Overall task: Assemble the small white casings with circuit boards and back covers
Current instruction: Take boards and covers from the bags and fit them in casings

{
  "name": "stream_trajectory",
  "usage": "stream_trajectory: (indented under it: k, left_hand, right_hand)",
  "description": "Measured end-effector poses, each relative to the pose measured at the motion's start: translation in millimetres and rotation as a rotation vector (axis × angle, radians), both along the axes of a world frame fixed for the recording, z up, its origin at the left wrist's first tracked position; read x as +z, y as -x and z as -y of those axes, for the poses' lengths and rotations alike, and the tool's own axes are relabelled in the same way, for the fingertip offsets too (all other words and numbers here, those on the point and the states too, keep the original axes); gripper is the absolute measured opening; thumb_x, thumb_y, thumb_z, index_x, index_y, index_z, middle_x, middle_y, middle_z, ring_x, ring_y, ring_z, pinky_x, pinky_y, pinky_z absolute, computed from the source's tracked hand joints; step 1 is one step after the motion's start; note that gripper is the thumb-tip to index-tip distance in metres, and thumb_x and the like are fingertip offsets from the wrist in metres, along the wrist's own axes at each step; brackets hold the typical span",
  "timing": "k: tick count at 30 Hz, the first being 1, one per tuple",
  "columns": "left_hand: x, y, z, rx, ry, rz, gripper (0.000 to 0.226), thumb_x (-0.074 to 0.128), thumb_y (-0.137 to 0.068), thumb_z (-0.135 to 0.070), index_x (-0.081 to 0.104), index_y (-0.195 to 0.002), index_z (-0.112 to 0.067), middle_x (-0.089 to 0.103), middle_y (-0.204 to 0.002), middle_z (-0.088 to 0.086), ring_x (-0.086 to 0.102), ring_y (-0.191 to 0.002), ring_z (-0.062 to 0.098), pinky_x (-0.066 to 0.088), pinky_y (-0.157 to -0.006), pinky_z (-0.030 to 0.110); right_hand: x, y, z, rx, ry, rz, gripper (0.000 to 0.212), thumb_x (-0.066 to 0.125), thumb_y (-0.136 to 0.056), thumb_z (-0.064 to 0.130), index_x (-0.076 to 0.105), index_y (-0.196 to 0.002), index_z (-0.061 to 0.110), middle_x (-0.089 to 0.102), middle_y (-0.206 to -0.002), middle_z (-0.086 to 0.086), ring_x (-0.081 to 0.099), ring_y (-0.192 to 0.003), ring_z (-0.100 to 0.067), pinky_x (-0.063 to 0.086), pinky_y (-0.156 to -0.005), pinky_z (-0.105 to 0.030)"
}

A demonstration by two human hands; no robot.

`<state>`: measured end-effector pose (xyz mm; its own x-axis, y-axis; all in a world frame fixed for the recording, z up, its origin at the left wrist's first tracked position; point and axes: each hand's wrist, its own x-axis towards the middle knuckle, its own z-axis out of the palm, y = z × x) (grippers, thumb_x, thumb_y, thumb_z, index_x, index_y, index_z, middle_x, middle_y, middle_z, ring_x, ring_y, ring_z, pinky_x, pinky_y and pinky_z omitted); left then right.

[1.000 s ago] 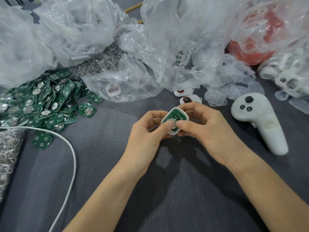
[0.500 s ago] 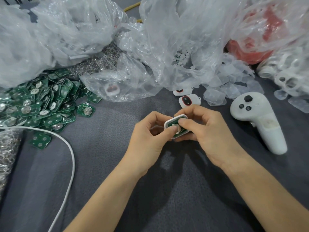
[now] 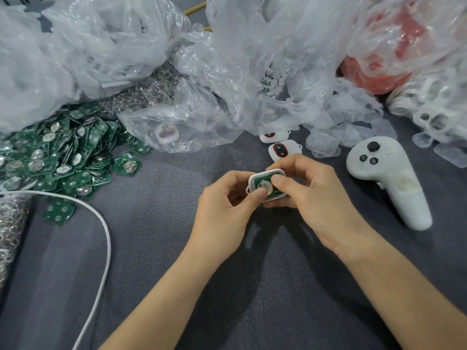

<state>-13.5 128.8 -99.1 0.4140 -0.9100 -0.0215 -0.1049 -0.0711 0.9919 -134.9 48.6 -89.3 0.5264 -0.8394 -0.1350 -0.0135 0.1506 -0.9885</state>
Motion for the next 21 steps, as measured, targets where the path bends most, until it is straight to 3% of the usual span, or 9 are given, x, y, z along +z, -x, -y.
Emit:
stream_trajectory:
  k: [9,15,21]
  left_hand:
    - [-6.4,-1.1,-0.4,0.039,-0.064,0.117,0.017,0.066,-0.089,-0.011,0.066,-0.091,-0.027,0.073,-0.084,-0.007,0.068,-0.078,0.009,0.056,-0.078,0.031]
    - [-3.8,-5.2,-0.9,0.053,-0.111,0.094,0.007,0.068,-0.086,-0.018,0.069,-0.085,-0.025,0.073,-0.075,-0.008,0.067,-0.070,0.002,0.052,-0.068,0.016]
    - [-1.4,-6.1,-0.6,0.004,-0.148,0.012,0.007,0.064,-0.088,-0.019,0.070,-0.086,-0.016,0.072,-0.078,0.006,0.063,-0.071,0.009,0.050,-0.068,0.027]
  right_hand:
    - [-3.3,-0.5,0.3,0.039,0.033,-0.052,0.013,0.057,-0.090,-0.003,0.065,-0.091,0.006,0.070,-0.087,-0.008,0.072,-0.081,-0.018,0.059,-0.065,-0.031]
    - [-5.4,1.1,1.2,0.073,0.044,-0.038,0.015,0.058,-0.090,-0.001,0.067,-0.088,0.012,0.072,-0.088,-0.006,0.072,-0.082,-0.019,0.059,-0.066,-0.031]
    - [-5.1,1.4,0.7,0.090,0.085,-0.045,0.016,0.061,-0.088,-0.001,0.068,-0.088,0.013,0.071,-0.087,-0.008,0.072,-0.082,-0.021,0.059,-0.067,-0.035]
